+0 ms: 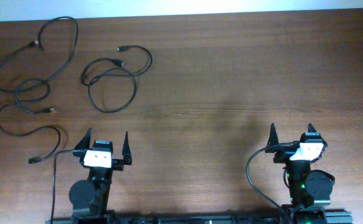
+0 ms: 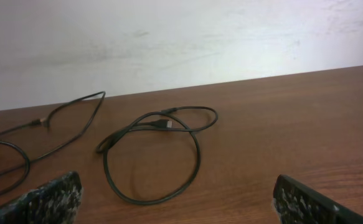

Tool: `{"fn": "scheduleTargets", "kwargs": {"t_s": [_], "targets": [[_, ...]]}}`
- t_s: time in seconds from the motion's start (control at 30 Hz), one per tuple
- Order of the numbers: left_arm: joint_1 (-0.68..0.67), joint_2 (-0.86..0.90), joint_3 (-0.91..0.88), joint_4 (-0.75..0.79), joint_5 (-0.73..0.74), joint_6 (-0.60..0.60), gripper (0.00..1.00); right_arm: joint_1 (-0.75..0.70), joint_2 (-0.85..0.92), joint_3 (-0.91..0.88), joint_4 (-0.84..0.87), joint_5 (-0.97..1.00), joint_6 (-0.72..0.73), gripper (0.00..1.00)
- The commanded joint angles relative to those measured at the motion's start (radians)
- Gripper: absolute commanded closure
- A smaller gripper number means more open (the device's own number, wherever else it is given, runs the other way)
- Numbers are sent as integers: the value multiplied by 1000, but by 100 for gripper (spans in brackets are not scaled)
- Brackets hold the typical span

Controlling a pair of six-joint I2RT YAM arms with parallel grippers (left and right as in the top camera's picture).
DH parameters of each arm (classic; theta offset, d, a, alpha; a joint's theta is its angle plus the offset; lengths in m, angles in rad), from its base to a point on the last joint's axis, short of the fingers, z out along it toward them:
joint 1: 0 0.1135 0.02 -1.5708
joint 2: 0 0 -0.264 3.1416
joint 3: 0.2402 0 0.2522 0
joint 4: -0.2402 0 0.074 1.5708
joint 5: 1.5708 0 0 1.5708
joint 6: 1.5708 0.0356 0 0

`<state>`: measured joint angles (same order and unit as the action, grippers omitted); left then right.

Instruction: Untangle cables

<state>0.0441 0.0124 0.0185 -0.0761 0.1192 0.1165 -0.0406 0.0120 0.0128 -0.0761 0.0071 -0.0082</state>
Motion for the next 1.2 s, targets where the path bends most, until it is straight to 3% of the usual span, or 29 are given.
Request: {"fn": "scheduleTargets", "kwargs": {"t_s": [0.0,0.07,1.17], "targets": [[-4,-6,-10,4,-75,-29,1,-6,-8,-7,-5,-2,-6,1],[-4,-6,-10,-7,-115,-71,1,-6,-8,-7,-5,-2,-7,1],[-4,-6,-10,-6,-116,-71,1,-6,-8,-7,-5,-2,-7,1]]}}
